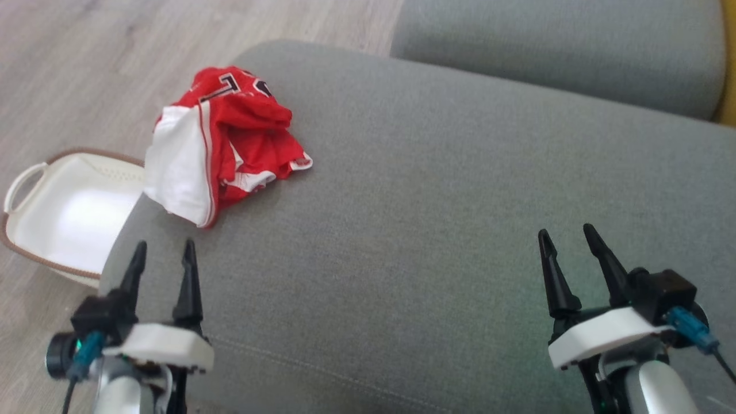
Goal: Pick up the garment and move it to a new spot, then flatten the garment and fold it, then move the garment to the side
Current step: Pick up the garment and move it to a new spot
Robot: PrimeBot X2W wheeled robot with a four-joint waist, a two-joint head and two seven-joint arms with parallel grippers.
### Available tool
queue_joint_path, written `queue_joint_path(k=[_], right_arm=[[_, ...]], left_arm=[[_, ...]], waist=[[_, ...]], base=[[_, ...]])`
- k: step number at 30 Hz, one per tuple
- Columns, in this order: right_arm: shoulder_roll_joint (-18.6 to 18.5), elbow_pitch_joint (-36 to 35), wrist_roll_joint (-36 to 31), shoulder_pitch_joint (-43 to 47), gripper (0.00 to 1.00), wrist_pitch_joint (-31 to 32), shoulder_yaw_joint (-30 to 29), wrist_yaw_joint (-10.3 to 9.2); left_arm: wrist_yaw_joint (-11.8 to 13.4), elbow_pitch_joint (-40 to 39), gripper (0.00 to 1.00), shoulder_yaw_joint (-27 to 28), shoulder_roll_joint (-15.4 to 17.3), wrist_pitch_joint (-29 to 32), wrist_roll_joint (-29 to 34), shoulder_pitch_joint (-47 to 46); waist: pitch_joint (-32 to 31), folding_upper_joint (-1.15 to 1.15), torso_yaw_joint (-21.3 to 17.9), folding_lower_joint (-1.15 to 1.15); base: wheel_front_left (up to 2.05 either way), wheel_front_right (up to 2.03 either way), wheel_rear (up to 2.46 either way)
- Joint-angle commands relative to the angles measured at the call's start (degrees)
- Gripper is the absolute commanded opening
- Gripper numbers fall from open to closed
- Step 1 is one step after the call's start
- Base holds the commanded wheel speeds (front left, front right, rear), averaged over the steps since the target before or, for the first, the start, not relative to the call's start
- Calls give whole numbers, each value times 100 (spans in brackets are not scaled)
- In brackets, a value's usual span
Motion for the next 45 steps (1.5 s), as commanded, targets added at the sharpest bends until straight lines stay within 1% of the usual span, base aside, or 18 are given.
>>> queue_joint_path(k=[1,7,13,17,23,28,34,35,37,41,45], right_arm=[[-29,-240,-48,-314,100,27,130,-5],[-29,-504,-256,-613,100,217,106,-5],[-79,-789,-493,-935,100,421,20,-5],[-164,-939,-560,-1114,100,531,0,-5],[-249,-1063,-606,-1289,100,653,18,-5],[-288,-1073,-602,-1340,100,719,84,-5],[-281,-1075,-585,-1360,100,739,96,-5],[-278,-1071,-581,-1355,100,738,96,-5],[-272,-1058,-574,-1338,100,732,96,-5],[-249,-984,-544,-1286,100,700,85,-5],[-195,-845,-479,-1161,100,592,39,-5]], left_arm=[[39,-205,100,228,48,-70,11,-426],[35,-80,100,330,38,-70,-113,-987],[-11,529,100,514,136,-70,-253,-1875],[-83,1258,100,583,296,-70,-333,-2541],[-183,2737,100,624,573,-70,-474,-3508],[-236,3961,100,576,815,-26,-545,-4216],[-279,4870,100,471,950,238,-620,-4777],[-284,4959,56,454,966,244,-630,-4844],[-291,5052,0,430,1008,182,-642,-4951],[-278,5041,0,379,1120,17,-598,-5016],[-143,4573,0,364,1272,-63,-504,-4923]], waist=[[168,0,-48,0],[894,0,-211,0],[1670,0,-311,0],[2056,0,-318,0],[2397,0,-246,0],[2472,0,-208,0],[2479,0,-182,0],[2469,0,-177,0],[2442,0,-172,0],[2295,0,-176,0],[1910,0,-183,0]], base=[[0,0,0],[0,0,0],[0,0,0],[0,0,0],[0,0,0],[0,0,0],[0,0,0],[0,0,0],[0,0,0],[0,0,0],[0,0,0]])
